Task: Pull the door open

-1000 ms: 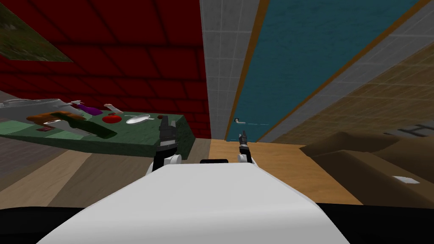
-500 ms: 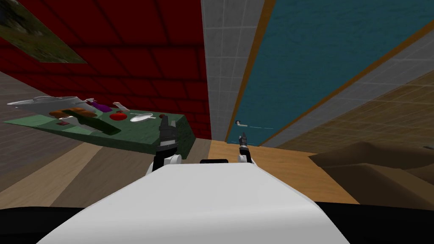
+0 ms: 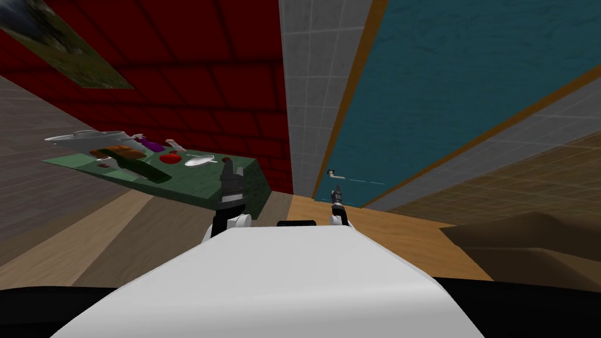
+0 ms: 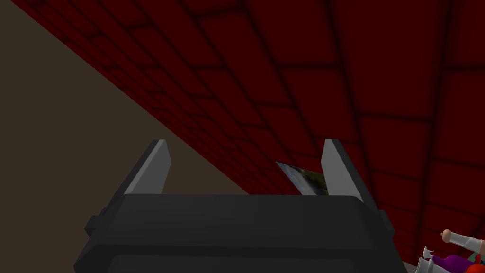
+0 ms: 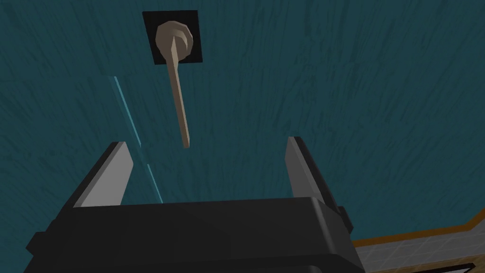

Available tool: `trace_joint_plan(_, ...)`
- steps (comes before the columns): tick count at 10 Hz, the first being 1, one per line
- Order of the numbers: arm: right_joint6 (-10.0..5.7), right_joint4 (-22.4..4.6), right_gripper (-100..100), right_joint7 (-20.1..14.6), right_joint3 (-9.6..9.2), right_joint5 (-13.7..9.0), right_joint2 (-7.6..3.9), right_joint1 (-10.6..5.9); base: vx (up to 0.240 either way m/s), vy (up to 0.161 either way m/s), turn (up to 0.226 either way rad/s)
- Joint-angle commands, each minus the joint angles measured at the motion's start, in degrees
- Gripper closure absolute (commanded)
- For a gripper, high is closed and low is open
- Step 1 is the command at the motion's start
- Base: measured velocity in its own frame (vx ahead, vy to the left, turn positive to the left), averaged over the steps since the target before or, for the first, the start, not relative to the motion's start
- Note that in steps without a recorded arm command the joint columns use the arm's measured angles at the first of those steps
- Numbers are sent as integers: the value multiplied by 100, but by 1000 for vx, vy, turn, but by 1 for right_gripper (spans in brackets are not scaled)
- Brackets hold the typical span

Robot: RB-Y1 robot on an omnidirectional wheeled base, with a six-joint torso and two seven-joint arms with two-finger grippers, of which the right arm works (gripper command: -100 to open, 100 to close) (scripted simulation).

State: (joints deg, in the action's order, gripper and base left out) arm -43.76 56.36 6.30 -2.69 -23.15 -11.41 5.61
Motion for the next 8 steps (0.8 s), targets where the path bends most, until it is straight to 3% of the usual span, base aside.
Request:
trace_joint_plan(1,-40,-204,-100,2,-19,-84,-26,-42,46,-91,130)
trace_joint_plan(6,-131,-804,-100,24,-61,-315,-81,-228,68,-96,111)
trace_joint_plan(7,-150,-797,-100,3,-59,-281,-79,-242,35,-41,30)
trace_joint_plan(8,-228,-894,-100,-114,-9,-326,-186,-198,133,-13,130)
